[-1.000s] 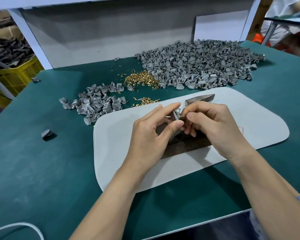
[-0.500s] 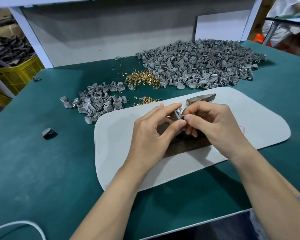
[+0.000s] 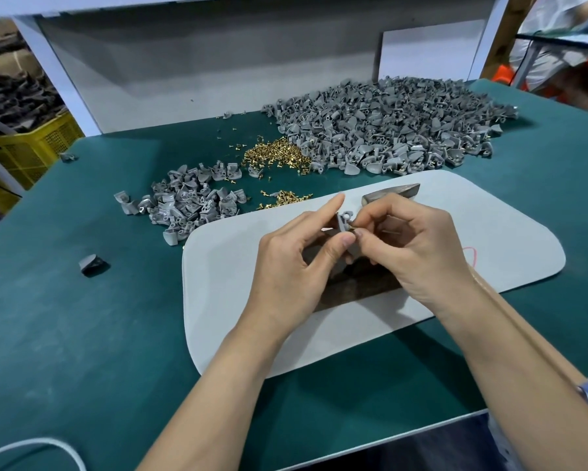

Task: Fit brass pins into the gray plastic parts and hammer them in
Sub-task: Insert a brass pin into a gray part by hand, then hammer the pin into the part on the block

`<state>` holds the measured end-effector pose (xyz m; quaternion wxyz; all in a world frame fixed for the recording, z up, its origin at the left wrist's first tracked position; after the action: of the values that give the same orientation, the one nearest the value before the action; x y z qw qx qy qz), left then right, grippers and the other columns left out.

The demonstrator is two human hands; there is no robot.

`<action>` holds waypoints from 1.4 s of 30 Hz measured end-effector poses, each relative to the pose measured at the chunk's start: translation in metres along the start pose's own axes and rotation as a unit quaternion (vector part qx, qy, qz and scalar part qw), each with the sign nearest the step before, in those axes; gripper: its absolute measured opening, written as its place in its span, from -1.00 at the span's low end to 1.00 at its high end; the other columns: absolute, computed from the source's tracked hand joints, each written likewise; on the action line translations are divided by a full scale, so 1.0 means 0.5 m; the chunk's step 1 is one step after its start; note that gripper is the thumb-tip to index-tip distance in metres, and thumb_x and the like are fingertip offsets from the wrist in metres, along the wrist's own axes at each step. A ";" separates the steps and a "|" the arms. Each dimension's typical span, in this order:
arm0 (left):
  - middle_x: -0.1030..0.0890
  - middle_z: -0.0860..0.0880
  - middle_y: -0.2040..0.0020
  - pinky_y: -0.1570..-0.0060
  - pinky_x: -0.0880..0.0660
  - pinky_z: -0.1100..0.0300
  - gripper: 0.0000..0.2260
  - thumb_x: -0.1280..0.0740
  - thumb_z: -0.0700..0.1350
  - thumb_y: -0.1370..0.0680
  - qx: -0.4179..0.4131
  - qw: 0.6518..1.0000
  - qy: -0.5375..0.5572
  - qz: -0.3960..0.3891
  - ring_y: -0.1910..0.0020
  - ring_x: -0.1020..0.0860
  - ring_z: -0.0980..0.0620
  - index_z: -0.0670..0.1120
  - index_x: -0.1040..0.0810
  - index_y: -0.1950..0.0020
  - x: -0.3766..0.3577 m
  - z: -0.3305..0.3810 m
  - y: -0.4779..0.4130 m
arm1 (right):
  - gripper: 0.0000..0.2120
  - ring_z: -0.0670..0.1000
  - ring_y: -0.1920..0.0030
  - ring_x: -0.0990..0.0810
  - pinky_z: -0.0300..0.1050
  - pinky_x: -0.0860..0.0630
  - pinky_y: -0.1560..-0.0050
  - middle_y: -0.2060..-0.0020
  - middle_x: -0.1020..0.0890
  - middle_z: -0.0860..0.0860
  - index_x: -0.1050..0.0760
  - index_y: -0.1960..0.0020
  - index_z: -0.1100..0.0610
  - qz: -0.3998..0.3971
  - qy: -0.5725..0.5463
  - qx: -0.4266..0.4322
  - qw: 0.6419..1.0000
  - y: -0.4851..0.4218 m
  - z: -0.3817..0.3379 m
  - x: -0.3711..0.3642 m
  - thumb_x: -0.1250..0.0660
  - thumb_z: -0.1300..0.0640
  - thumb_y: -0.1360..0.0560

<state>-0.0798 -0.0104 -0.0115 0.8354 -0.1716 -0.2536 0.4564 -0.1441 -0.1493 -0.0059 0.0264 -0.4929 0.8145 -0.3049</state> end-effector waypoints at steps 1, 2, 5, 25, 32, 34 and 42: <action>-0.57 0.17 0.15 0.02 -0.53 0.21 -0.61 -0.34 -0.09 -0.49 0.003 1.000 0.011 -0.004 0.21 -0.55 0.25 0.16 -0.42 -0.28 -0.001 -0.001 0.000 | -0.90 -0.03 0.38 -0.56 -0.12 -0.47 0.26 0.39 -0.57 -0.11 -0.53 0.24 -0.01 0.006 0.013 0.009 1.000 0.001 -0.001 0.000 -0.40 0.17 -0.35; -0.59 0.15 0.15 0.03 -0.51 0.25 -0.62 -0.34 -0.09 -0.48 0.003 1.000 0.016 -0.007 0.22 -0.54 0.28 0.17 -0.42 -0.27 -0.001 -0.002 0.000 | -0.91 -0.01 0.36 -0.57 -0.06 -0.49 0.26 0.38 -0.58 -0.12 -0.53 0.25 0.01 0.014 0.032 0.021 0.999 0.001 -0.001 -0.001 -0.40 0.17 -0.35; -0.58 0.14 0.14 0.07 -0.44 0.34 -0.61 -0.35 -0.10 -0.48 0.002 1.000 0.023 -0.015 0.20 -0.52 0.28 0.07 -0.45 -0.29 -0.001 -0.006 -0.001 | -0.95 0.11 0.30 -0.54 0.14 -0.50 0.24 0.34 -0.57 -0.12 -0.53 0.25 0.00 0.031 0.095 0.062 0.993 0.003 -0.005 -0.004 -0.38 0.13 -0.35; -0.51 0.30 0.23 0.12 -0.39 0.44 -0.58 -0.36 -0.20 -0.49 0.021 0.995 0.075 -0.057 0.26 -0.48 0.30 0.04 -0.41 -0.31 0.000 -0.005 0.000 | -0.88 -0.01 0.39 -0.48 0.06 -0.46 0.25 0.40 -0.51 -0.11 -0.56 0.28 0.17 0.039 0.169 0.107 0.979 0.005 -0.009 -0.004 -0.34 0.10 -0.33; -0.53 0.24 0.18 0.07 -0.44 0.35 -0.62 -0.37 -0.16 -0.47 0.035 0.993 0.097 -0.050 0.19 -0.53 0.21 0.11 -0.46 -0.26 -0.001 -0.006 0.000 | -0.87 0.00 0.37 -0.51 0.08 -0.48 0.24 0.37 -0.53 -0.14 -0.56 0.26 0.14 0.035 0.155 0.102 0.982 0.004 -0.007 -0.005 -0.33 0.08 -0.34; -0.55 0.18 0.17 0.09 -0.44 0.39 -0.62 -0.38 -0.20 -0.48 0.034 0.994 0.097 -0.039 0.20 -0.54 0.23 0.11 -0.48 -0.24 0.000 -0.005 -0.001 | -0.88 0.02 0.35 -0.52 0.10 -0.48 0.24 0.35 -0.54 -0.15 -0.56 0.25 0.12 0.036 0.146 0.098 0.984 0.004 -0.007 -0.004 -0.33 0.08 -0.35; -0.64 0.10 0.10 0.03 -0.49 0.29 -0.69 -0.40 -0.23 -0.48 0.048 0.994 0.098 -0.022 0.14 -0.58 0.16 0.07 -0.56 -0.16 0.001 -0.005 0.003 | -0.92 0.03 0.26 -0.58 0.03 -0.53 0.18 0.30 -0.59 -0.13 -0.61 0.19 0.09 0.044 0.147 0.068 0.986 0.007 -0.018 0.000 -0.34 0.12 -0.38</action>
<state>-0.0791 -0.0095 -0.0143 0.8734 -0.1698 -0.1523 0.4302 -0.1499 -0.1440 -0.0002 -0.0464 -0.4033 0.8079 -0.4272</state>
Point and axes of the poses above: each hand's wrist, its own y-axis away from the middle knuckle, its own x-axis out of the back of the hand, z = x × y, the point moved 1 cm from there along -y, towards the middle knuckle
